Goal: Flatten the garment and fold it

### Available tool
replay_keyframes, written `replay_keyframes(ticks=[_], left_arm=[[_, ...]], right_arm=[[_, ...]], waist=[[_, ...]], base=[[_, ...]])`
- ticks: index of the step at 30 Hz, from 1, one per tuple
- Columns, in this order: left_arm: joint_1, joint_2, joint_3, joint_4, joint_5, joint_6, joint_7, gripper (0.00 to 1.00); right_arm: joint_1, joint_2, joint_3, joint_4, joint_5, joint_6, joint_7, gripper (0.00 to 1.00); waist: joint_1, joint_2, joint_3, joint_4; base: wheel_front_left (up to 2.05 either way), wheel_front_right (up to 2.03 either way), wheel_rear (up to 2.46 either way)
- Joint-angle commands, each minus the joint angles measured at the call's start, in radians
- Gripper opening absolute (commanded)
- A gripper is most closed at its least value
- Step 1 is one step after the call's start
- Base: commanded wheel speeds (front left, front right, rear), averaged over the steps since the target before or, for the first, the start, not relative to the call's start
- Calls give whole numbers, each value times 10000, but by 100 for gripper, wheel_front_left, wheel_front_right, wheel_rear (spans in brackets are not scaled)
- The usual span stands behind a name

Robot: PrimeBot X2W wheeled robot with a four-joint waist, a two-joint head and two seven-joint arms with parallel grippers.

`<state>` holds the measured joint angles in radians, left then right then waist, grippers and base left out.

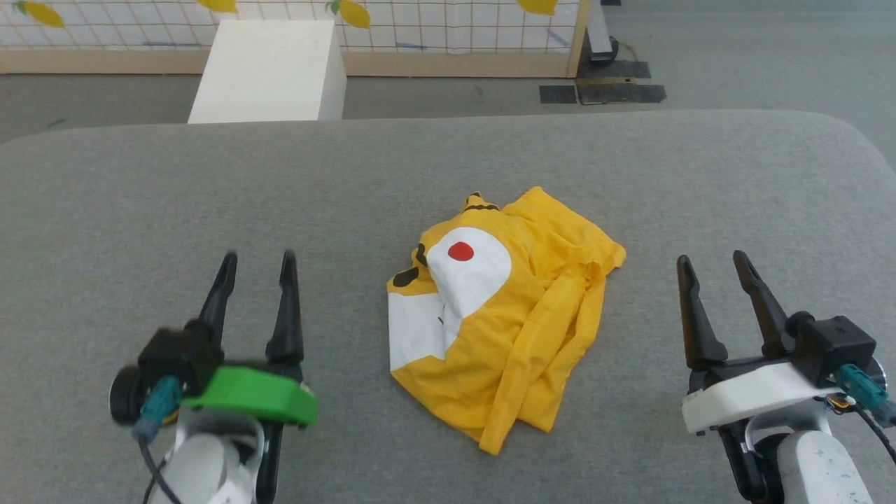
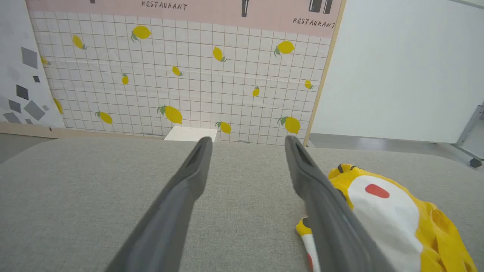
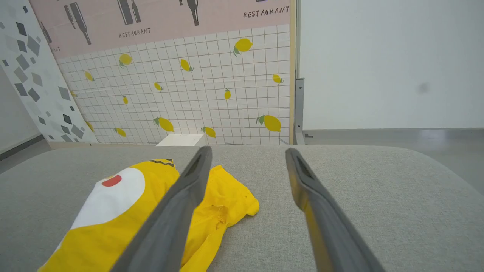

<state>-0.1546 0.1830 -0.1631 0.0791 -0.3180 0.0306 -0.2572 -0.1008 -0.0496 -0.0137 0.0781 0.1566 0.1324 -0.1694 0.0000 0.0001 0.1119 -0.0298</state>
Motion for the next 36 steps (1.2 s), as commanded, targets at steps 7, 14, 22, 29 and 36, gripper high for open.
replay_keyframes(ticks=[7, 14, 22, 29, 36], left_arm=[[985, -635, 954, -390, 564, -304, -44, 100], [906, -1115, 1273, -480, 837, -689, -44, 100], [588, -1301, 1186, -312, 882, -1068, -45, 100], [433, -1324, 1108, -212, 808, -1014, -45, 100], [492, -1326, 1267, -158, 838, -923, -45, 100]], right_arm=[[-829, -6, -128, 750, -407, -17, 1265, 100], [-2765, -36, -317, 3086, -758, -17, 3731, 100], [-4484, -113, -1183, 5055, -1635, -17, 6650, 100], [-4931, -199, -1243, 5731, -1915, -17, 8364, 0], [-4621, -131, -1786, 3725, -1199, -17, 4954, 0]], waist=[[0, -1, 255, 672], [0, -1, 780, 1490], [0, -1, 1439, 2242], [0, -1, 1654, 2397], [0, -1, 1130, 1919]], base=[[0, 0, 0], [0, 0, 0], [0, 0, 0], [0, 0, 0], [0, 0, 0]])
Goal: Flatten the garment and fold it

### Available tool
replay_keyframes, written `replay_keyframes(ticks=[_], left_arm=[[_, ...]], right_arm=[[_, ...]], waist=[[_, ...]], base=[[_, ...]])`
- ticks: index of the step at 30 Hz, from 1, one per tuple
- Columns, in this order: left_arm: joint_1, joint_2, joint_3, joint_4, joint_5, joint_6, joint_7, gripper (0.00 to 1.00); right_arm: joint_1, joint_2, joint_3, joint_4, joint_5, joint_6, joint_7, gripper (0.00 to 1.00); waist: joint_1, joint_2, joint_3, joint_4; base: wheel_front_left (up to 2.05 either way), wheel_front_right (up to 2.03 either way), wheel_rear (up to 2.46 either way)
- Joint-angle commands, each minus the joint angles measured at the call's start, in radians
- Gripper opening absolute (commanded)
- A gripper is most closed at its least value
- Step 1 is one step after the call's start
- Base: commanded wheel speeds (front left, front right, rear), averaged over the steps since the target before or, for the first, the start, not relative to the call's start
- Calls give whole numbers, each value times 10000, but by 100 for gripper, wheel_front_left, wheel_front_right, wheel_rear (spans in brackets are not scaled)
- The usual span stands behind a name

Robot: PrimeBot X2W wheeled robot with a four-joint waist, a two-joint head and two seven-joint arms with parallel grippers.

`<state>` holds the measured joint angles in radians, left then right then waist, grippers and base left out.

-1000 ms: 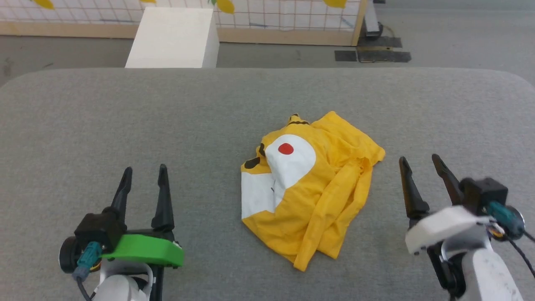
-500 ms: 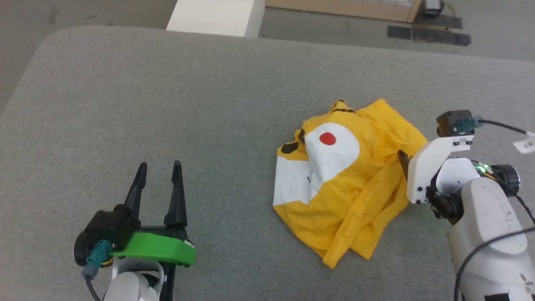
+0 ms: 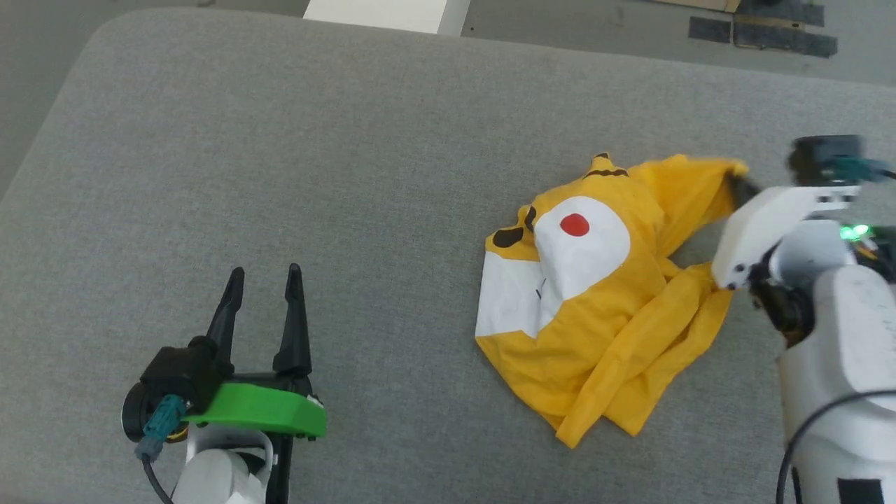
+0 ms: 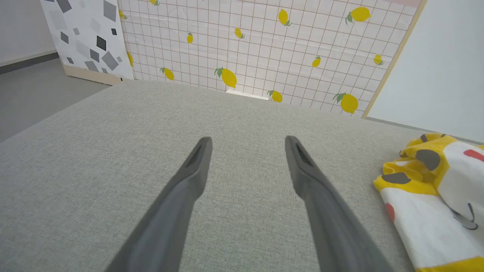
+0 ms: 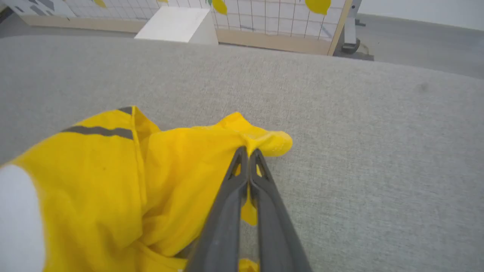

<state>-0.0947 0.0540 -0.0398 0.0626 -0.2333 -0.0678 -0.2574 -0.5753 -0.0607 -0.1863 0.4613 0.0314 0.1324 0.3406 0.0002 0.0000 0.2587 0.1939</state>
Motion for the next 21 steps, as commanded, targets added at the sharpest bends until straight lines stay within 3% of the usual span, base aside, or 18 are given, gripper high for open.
replay_keyframes(ticks=[1, 4, 7, 12, 17, 18, 19, 21], left_arm=[[-74, -36, 70, 4, 9, 70, -43, 100], [89, -36, 180, 2, 112, 62, -43, 100], [228, -36, 258, 11, 201, 22, -43, 100], [359, -37, 313, 53, 254, -38, -43, 100], [391, -37, 330, 107, 251, -109, -43, 100], [398, -37, 331, 127, 244, -125, -43, 100], [402, -37, 330, 149, 241, -140, -43, 100], [395, -37, 326, 192, 241, -176, -43, 100]], right_arm=[[258, -10, -146, -441, 116, -17, -642, 0], [927, 33, -676, -1511, 406, -17, -1755, 0], [1803, 76, -1446, -2338, 534, -17, -1850, 0], [3551, 99, -2600, -2960, 873, -17, -639, 0], [4970, 102, -3034, -2633, 1006, -17, 1327, 0], [5191, 102, -2899, -2667, 1035, -17, 1706, 58], [5272, 102, -2924, -2759, 1103, -17, 1786, 100], [5324, 103, -2899, -3124, 1215, -17, 1472, 100]], waist=[[-2, 0, -448, -408], [-2, 0, -788, -744], [-2, 0, -1052, -1038], [-2, 0, -1333, -1359], [-2, 0, -1385, -1497], [-2, 0, -1382, -1515], [-2, 0, -1373, -1526], [-2, 0, -1352, -1525]], base=[[0, 0, 0], [0, 0, 0], [0, 0, 0], [0, 0, 0], [0, 0, 0], [0, 0, 0], [0, 0, 0], [0, 0, 0]])
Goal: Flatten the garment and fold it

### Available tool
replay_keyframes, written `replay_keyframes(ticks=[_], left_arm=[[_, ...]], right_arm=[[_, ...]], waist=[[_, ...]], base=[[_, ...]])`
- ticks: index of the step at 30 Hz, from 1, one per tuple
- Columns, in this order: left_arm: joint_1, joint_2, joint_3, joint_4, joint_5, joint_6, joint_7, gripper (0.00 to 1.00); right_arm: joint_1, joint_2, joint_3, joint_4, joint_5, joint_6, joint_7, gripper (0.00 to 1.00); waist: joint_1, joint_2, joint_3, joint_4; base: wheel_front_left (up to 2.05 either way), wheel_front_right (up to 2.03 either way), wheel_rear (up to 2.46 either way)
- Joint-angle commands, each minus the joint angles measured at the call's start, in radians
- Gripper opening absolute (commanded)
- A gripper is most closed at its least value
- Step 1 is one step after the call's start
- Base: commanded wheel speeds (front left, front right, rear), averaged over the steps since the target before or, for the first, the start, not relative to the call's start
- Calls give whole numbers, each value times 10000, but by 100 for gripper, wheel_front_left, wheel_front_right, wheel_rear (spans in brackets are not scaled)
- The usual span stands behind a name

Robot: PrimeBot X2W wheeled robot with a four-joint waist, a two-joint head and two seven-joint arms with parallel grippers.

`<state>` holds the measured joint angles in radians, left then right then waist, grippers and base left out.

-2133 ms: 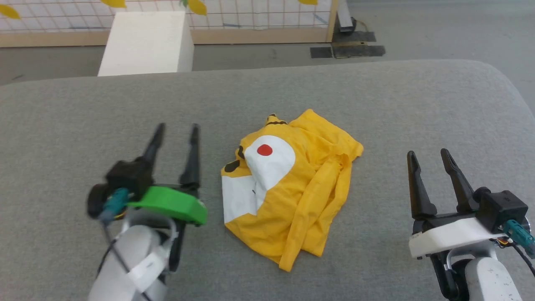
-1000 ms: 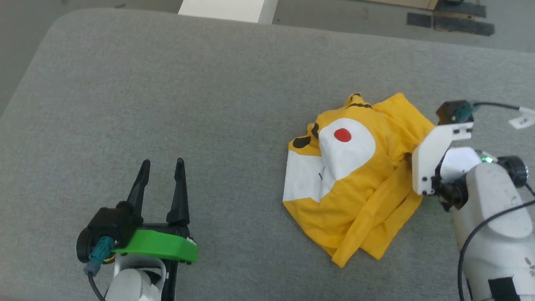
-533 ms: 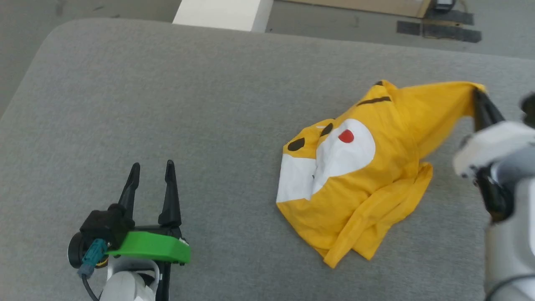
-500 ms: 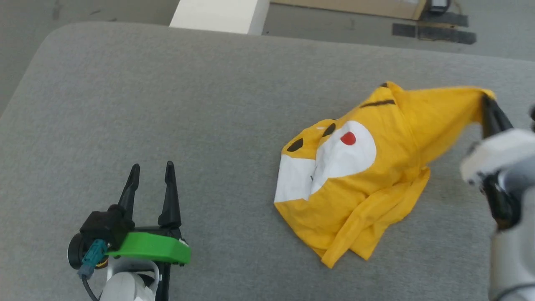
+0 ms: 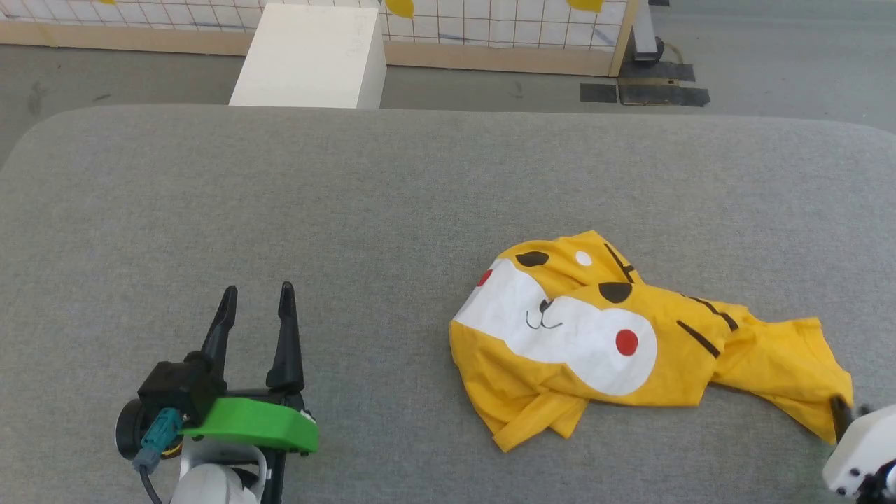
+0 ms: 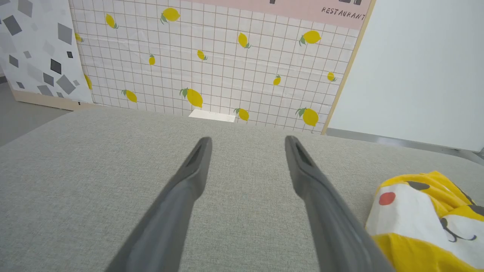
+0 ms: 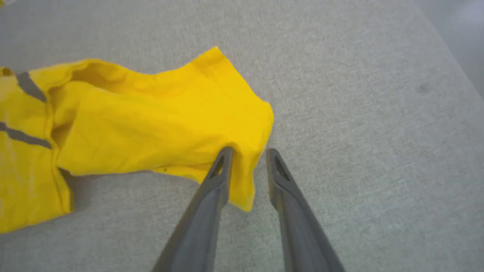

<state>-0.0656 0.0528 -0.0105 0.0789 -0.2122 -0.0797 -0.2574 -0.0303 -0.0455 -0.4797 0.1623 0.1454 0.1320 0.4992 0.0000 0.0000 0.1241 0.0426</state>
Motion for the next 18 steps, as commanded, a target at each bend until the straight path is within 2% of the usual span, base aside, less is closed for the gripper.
replay_keyframes(ticks=[1, 4, 5, 9, 12, 18], left_arm=[[102, -25, 31, 52, 24, -75, -43, 100], [109, -25, 3, 123, -29, -105, -43, 100], [61, -26, -138, 212, -161, -116, -43, 100], [-433, -26, -1036, 693, -417, -162, -34, 100], [-1286, -26, -2043, 1296, -698, -234, 535, 100], [-3499, -26, -3750, 2616, -1771, -204, 2866, 100]], right_arm=[[-131, -49, 83, -335, 162, -13, -434, 100], [-266, -48, 245, -874, 379, -13, -1886, 100], [-237, -48, 865, -1194, 431, -13, -2953, 100], [-38, -48, 2052, -1488, 559, -13, -4293, 100], [64, -48, 2621, -1489, 688, -13, -4709, 100], [-3, -48, 3269, -1381, 779, -13, -4868, 100]], waist=[[0, 0, -6, -3], [0, 0, -1, 22], [0, 0, 25, 20], [0, 0, 184, -47], [0, 0, 303, -115], [0, 0, 523, -462]], base=[[0, 0, 0], [0, 0, 0], [0, 0, 0], [0, 0, 0], [0, 0, 0], [0, 0, 0]])
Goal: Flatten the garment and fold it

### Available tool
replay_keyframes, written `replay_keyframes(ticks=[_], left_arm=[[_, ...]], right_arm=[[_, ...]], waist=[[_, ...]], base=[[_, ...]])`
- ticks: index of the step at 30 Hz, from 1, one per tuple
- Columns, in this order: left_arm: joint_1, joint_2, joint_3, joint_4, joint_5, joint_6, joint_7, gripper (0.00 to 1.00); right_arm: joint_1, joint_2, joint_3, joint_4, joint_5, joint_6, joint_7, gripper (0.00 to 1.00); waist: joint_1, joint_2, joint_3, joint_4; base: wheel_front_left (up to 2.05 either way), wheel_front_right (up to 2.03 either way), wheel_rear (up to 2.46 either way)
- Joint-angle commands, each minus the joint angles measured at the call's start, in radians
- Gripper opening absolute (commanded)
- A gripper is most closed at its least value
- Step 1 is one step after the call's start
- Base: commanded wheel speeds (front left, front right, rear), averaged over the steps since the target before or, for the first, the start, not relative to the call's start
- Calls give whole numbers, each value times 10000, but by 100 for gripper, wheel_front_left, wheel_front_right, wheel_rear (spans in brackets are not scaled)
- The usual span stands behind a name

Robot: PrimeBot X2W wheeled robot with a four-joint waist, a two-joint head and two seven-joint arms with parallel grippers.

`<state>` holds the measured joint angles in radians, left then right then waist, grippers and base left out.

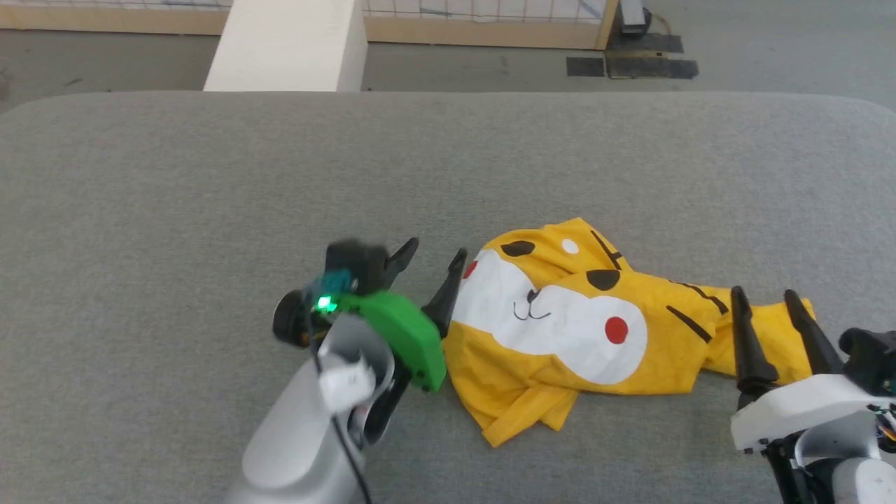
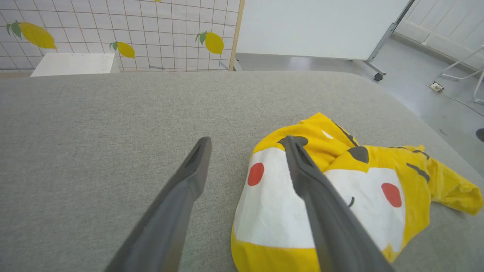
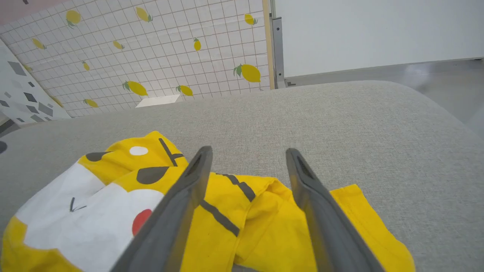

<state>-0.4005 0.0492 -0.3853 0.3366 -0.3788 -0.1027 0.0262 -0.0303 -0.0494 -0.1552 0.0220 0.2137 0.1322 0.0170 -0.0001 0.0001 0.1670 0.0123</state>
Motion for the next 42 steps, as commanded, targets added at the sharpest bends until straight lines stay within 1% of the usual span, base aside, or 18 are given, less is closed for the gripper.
replay_keyframes(ticks=[1, 6, 7, 8, 11, 13, 14, 15, 16, 18, 19, 25, 28, 31, 37, 39, 40, 42], left_arm=[[-521, 11, -167, 312, -429, 196, 479, 100], [-2031, 11, -992, 1715, -1134, 653, 2491, 100], [-2565, 11, -1417, 2544, -1413, 759, 3784, 100], [-2677, 27, -1571, 2809, -1339, 810, 4211, 100], [-2857, 152, -2043, 3454, -1172, 797, 5611, 100], [-2747, 132, -2079, 3547, -1468, 612, 6157, 100], [-2656, 117, -2083, 3524, -1662, 497, 6357, 93], [-2550, 102, -2133, 3459, -1844, 372, 6558, 31], [-2483, 96, -2226, 3377, -1917, 267, 6682, 0], [-2459, 127, -2251, 3010, -1888, 177, 6246, 0], [-2530, 194, -2156, 2767, -1710, 269, 5549, 0], [-3236, 398, -1221, 2249, -653, 1562, 1159, 0], [-3531, 535, -798, 2227, -401, 2040, -292, 0], [-3344, 721, -399, 2396, -550, 2275, -884, 0], [-1918, 1226, 9, 2751, -1062, 2387, -811, 0], [-1275, 1198, -5, 2793, -1413, 2180, -392, 43], [-942, 1183, -40, 2790, -1592, 2091, -54, 100], [-449, 1196, -136, 2599, -1761, 1991, 316, 100]], right_arm=[[-51, -9, 136, 41, 105, -15, -49, 100], [-223, -9, 559, 98, 298, -15, -50, 100], [-253, -9, 668, 165, 344, -15, -78, 100], [-257, -9, 692, 185, 360, -15, -90, 100], [-246, -9, 752, 241, 407, -15, -130, 100], [-222, -9, 754, 284, 433, -15, -144, 100], [-208, -9, 743, 307, 432, -15, -150, 100], [-186, -9, 714, 337, 419, -15, -155, 100], [-166, -9, 689, 363, 410, -15, -143, 100], [-159, -9, 682, 390, 389, -15, -115, 100], [-164, -9, 696, 388, 383, -15, -102, 100], [-242, -9, 748, 291, 346, -15, -67, 100], [-260, -9, 748, 241, 315, -15, -32, 100], [-234, -9, 776, 209, 312, -15, 33, 100], [-128, -9, 726, 95, 276, -15, 172, 100], [-89, -9, 698, 35, 235, -15, 253, 100], [-73, -9, 672, -11, 195, -15, 298, 100], [-55, -9, 683, -101, 97, -15, 422, 100]], waist=[[1, -1, 131, -265], [1, -1, 366, -810], [1, -1, 487, -1072], [1, -1, 505, -1137], [1, -1, 528, -1291], [1, -1, 512, -1322], [1, -1, 494, -1315], [1, -1, 459, -1283], [1, -1, 432, -1237], [1, -1, 365, -1107], [1, -1, 334, -1021], [1, -1, 140, -498], [1, -1, 97, -256], [1, -1, 71, -23], [1, -1, 48, 297], [1, -1, 53, 401], [1, -1, 61, 462], [1, -1, 95, 598]], base=[[0, 0, 0], [0, 0, 0], [0, 0, 0], [0, 0, 0], [0, 0, 0], [0, 0, 0], [0, 0, 0], [0, 0, 0], [0, 0, 0], [0, 0, 0], [0, 0, 0], [0, 0, 0], [0, 0, 0], [0, 0, 0], [0, 0, 0], [0, 0, 0], [0, 0, 0], [0, 0, 0]])
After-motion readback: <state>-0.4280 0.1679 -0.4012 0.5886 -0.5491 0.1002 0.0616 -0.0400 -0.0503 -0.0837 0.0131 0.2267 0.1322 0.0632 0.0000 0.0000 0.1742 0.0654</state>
